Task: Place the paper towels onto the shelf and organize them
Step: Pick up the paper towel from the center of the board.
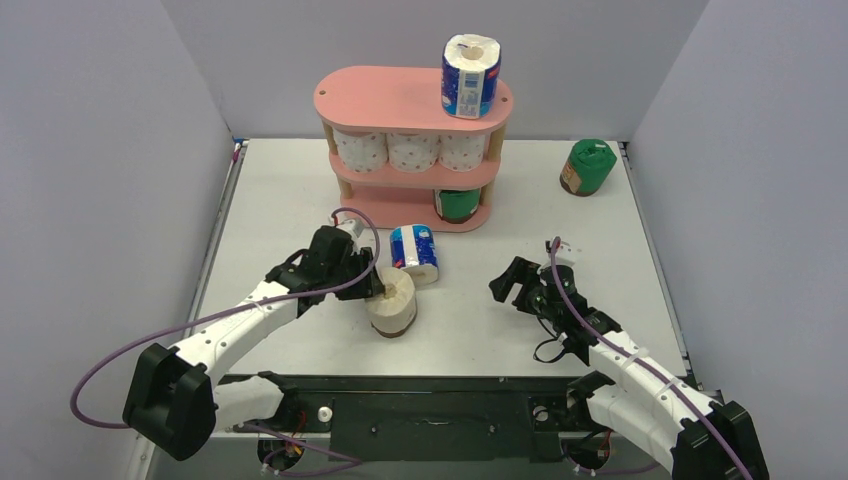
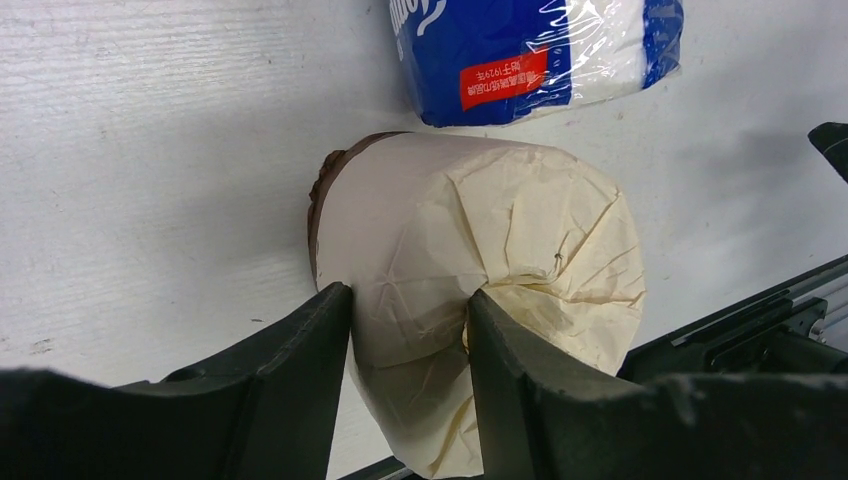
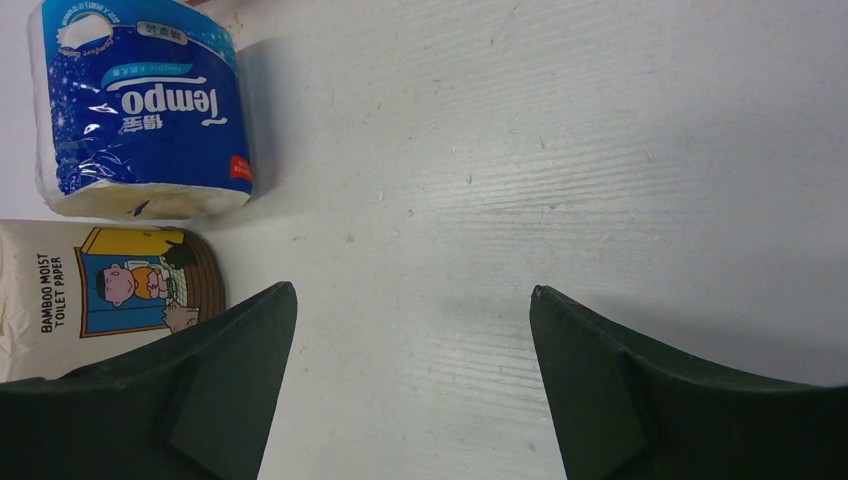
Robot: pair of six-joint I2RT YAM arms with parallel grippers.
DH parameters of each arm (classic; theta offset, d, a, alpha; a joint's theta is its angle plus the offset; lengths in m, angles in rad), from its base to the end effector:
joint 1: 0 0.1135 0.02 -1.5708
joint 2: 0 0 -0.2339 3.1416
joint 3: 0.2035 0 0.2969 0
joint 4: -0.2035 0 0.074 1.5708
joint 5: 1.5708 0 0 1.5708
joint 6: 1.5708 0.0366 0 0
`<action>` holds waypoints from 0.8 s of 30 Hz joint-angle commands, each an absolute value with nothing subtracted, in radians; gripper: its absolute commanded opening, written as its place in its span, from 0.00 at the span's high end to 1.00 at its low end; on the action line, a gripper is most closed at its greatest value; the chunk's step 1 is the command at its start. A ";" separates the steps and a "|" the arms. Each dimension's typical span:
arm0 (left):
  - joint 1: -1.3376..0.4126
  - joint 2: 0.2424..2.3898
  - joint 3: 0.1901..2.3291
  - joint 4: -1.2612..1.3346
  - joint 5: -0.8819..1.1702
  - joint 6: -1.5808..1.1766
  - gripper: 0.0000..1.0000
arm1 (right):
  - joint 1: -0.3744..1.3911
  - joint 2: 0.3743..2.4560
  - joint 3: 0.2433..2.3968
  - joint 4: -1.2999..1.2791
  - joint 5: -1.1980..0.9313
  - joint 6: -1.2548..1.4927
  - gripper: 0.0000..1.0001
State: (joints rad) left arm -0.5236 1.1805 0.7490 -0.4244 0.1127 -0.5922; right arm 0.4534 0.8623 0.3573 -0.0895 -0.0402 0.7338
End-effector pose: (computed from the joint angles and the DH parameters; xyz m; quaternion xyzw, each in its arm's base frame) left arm 0.2513 -0.1499 0.1794 -0.0124 0.9354 -0.2297 0.2684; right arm 0.2177 0.1077 0.1410 0.1141 0.8757 0.2770 0.3788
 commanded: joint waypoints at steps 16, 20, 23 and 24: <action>-0.428 0.999 0.883 -0.677 0.009 -0.537 0.72 | 0.458 0.805 0.409 -0.098 -0.004 0.693 0.18; -0.350 0.957 0.894 -0.678 -0.015 -0.559 0.75 | 0.457 0.803 0.412 -0.100 -0.012 0.688 0.18; -0.307 0.961 0.903 -0.643 -0.040 -0.609 0.75 | 0.457 0.791 0.414 -0.108 -0.012 0.689 0.18; -0.298 0.967 0.905 -0.633 -0.045 -0.635 0.76 | 0.458 0.783 0.415 -0.111 -0.011 0.688 0.18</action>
State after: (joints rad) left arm -0.3355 0.9718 0.8417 -0.6857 -0.0086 -0.5694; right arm 0.4534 0.8108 0.3805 -0.1165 -0.0296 0.7036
